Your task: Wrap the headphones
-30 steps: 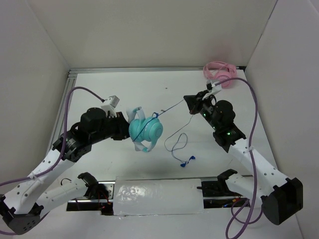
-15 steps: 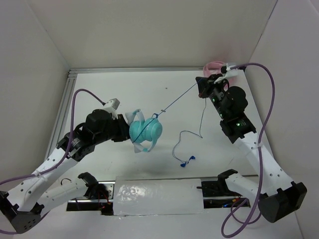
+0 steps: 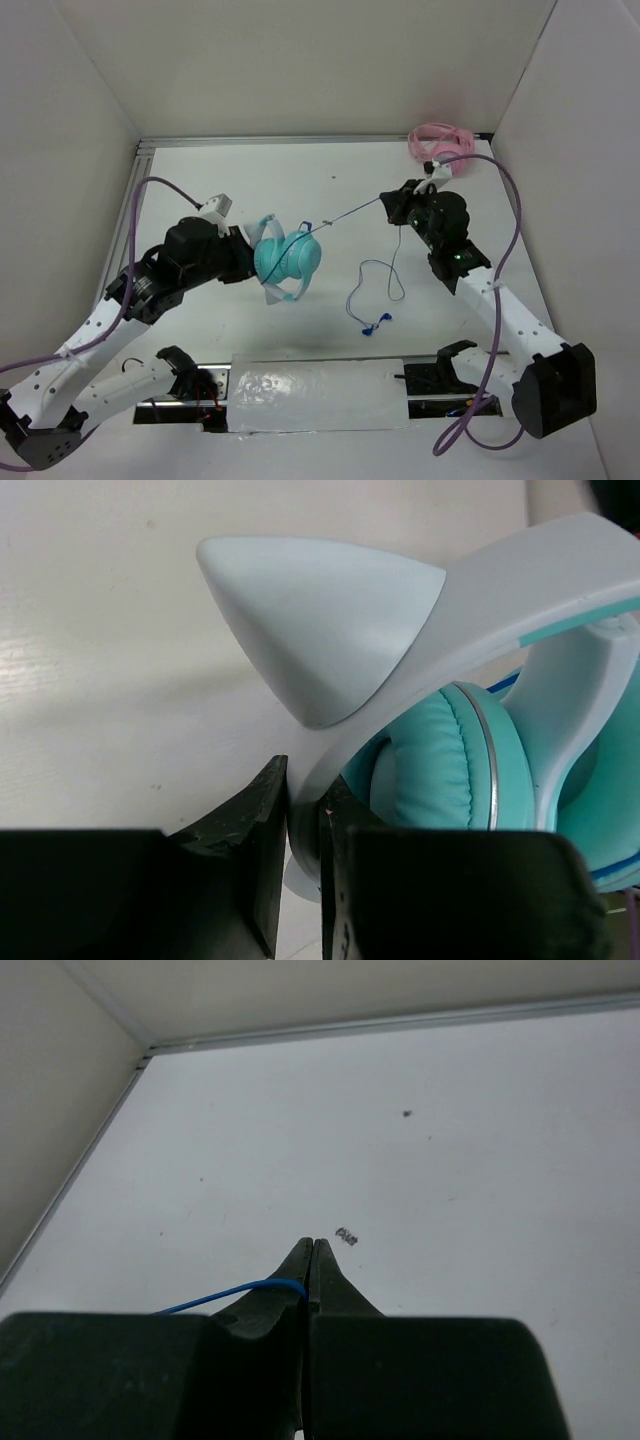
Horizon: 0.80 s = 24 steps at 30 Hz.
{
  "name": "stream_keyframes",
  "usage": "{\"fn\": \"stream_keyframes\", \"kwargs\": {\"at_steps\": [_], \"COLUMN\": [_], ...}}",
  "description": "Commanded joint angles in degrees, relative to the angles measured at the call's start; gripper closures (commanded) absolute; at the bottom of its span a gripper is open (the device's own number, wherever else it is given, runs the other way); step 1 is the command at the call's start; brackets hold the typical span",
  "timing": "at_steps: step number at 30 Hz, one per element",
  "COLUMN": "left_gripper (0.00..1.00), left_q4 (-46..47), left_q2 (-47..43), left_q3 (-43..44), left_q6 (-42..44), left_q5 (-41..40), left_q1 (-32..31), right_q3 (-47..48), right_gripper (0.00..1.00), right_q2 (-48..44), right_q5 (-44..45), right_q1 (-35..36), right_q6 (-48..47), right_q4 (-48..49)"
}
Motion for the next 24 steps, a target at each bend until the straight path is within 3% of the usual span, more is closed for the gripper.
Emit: {"fn": "stream_keyframes", "kwargs": {"at_steps": [1,4,10,16,24], "left_gripper": [1.00,1.00,1.00,1.00,1.00], "left_q4": [7.6,8.2,12.5,17.5,19.8], "left_q2": [-1.6,-1.0,0.4,2.8,6.6], "left_q3": [8.1,11.5,15.3,16.9,22.3], "left_q6": [0.8,1.6,2.5,-2.2,-8.4], "left_q5": [1.5,1.1,1.1,7.4,5.1], "left_q1": [-0.1,-0.1,-0.1,-0.1,-0.3], "right_q3": [-2.7,-7.5,-5.7,4.5,12.5], "right_gripper": [1.00,1.00,1.00,0.99,0.90], "right_q2": [3.3,4.0,7.8,20.2,37.2], "right_q5": [-4.0,-6.8,-5.8,-9.6,-18.0], "right_q1": [-0.1,0.1,6.4,16.6,25.4], "right_q6": [3.6,5.9,4.1,2.4,3.1], "right_q4": [7.1,13.7,13.2,17.9,32.8]}}
